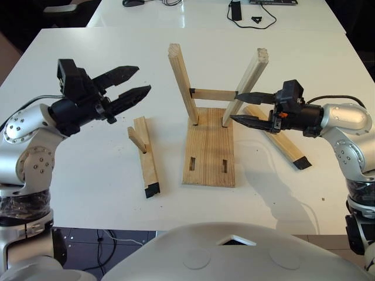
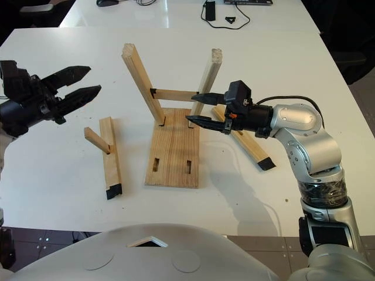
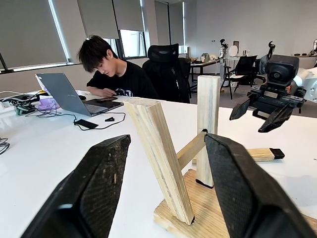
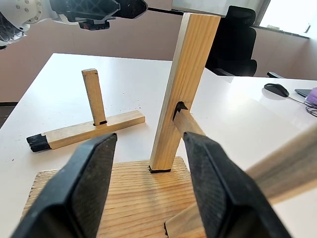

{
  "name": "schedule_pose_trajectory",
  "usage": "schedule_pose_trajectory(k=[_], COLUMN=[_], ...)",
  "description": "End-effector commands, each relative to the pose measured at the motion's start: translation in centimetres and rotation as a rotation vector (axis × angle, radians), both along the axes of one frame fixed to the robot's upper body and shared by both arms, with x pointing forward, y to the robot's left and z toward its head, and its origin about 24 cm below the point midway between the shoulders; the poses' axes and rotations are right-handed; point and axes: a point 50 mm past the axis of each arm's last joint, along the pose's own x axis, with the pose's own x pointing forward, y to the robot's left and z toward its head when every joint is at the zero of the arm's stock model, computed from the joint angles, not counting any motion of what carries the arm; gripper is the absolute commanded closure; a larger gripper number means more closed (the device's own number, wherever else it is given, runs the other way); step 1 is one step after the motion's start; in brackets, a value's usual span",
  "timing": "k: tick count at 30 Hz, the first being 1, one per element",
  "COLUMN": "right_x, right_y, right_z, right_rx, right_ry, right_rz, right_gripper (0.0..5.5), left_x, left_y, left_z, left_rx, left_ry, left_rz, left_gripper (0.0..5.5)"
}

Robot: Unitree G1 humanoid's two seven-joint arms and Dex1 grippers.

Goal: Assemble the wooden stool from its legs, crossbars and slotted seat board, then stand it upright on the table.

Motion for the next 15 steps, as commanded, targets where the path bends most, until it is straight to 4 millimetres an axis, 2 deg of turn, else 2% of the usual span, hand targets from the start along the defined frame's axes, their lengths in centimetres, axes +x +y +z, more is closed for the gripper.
schedule_pose_trajectory(k=[1, 6, 15], right_x=[-0.1, -0.1, 0.0], right_y=[0.2, 0.2, 0.0], right_z=[0.0, -0.1, -0.1], right_rx=[0.002, 0.000, -0.003], right_ry=[-0.015, -0.012, -0.007], right_rz=[-0.004, -0.007, -0.011], right_gripper=[3.05, 3.05, 3.05], left_x=[0.6, 0.5, -0.6], left_y=[-0.7, -1.8, -1.5], left_z=[0.3, 0.1, -0.7], left_rx=[-0.004, -0.008, 0.052], left_ry=[0.003, 0.004, 0.022], left_rz=[0.010, -0.003, 0.001], left_gripper=[2.72, 2.72, 2.72])
